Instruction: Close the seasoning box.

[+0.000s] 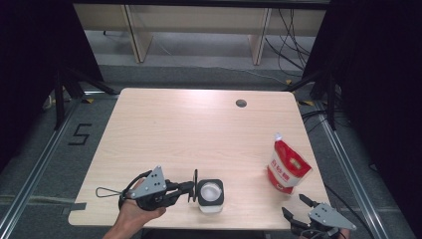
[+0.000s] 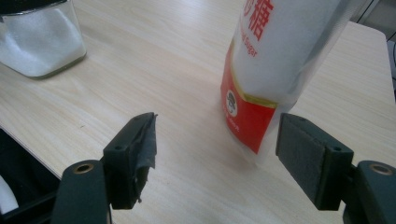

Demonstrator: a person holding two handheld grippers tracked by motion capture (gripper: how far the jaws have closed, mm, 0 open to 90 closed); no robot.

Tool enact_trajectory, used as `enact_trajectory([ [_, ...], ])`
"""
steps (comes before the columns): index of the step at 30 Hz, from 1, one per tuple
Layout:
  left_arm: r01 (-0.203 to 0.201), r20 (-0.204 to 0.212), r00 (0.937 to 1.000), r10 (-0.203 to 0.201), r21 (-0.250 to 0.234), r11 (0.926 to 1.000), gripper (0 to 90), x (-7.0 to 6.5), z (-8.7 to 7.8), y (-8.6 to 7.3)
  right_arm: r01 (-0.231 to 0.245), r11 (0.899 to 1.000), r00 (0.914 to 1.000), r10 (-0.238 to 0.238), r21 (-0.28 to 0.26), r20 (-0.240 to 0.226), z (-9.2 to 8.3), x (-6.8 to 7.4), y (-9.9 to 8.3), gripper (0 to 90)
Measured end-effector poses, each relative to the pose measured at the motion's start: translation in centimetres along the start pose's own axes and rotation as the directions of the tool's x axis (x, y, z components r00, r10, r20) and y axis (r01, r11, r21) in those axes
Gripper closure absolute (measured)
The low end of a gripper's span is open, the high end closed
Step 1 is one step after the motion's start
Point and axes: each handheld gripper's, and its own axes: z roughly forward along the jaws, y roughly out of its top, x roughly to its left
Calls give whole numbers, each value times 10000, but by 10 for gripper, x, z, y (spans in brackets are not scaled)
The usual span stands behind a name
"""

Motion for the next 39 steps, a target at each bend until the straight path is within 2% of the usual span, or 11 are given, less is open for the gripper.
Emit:
enact_trajectory([
  [2, -42, 33, 10000, 42, 60, 10000, 882, -1, 3, 1, -428, 9989, 9991, 428, 163, 45, -1, 3, 0, 300],
  [6, -73, 175, 9998, 71, 104, 9999, 881, -2, 11, 4, 221, 9996, 9997, -220, -149, 104, 1, -2, 0, 301],
  [11, -309, 216, 9993, 301, 359, 9989, 875, -3, 20, 5, 238, 9997, 9996, -236, -115, 125, 1, -2, 0, 301],
  [15, -236, 324, 9992, 223, 397, 9989, 870, -3, 27, 5, -89, 9999, 9999, 90, -52, 86, 1, 1, 0, 301],
  [16, -271, 355, 9990, 255, 466, 9985, 869, -3, 29, 5, 151, 9998, 9998, -150, -125, 127, 1, -1, 0, 301],
  [18, -308, 368, 9989, 288, 551, 9980, 868, -3, 33, 6, -78, 9999, 9999, 79, -72, 70, 1, 1, 0, 301],
  [23, -371, 535, 9980, 337, 655, 9972, 868, -4, 41, 4, 259, 9996, 9996, -258, -87, 87, 1, -1, 0, 301],
  [30, -279, 646, 9977, 222, 895, 9956, 865, -6, 47, 0, -87, 9999, 10000, 88, 103, -22, 1, 1, 0, 301],
  [32, -291, 644, 9977, 229, 970, 9949, 864, -6, 48, -2, 193, 9998, 9998, -193, -17, 3, 2, -1, 0, 301],
  [37, -171, 688, 9976, 97, 1078, 9940, 861, -7, 52, -6, -56, 9999, 10000, 56, 91, -5, 2, 2, 0, 301],
  [39, -204, 690, 9975, 124, 1171, 9929, 861, -7, 53, -8, 134, 9999, 9999, -134, -10, 13, 2, 1, 1, 301],
])
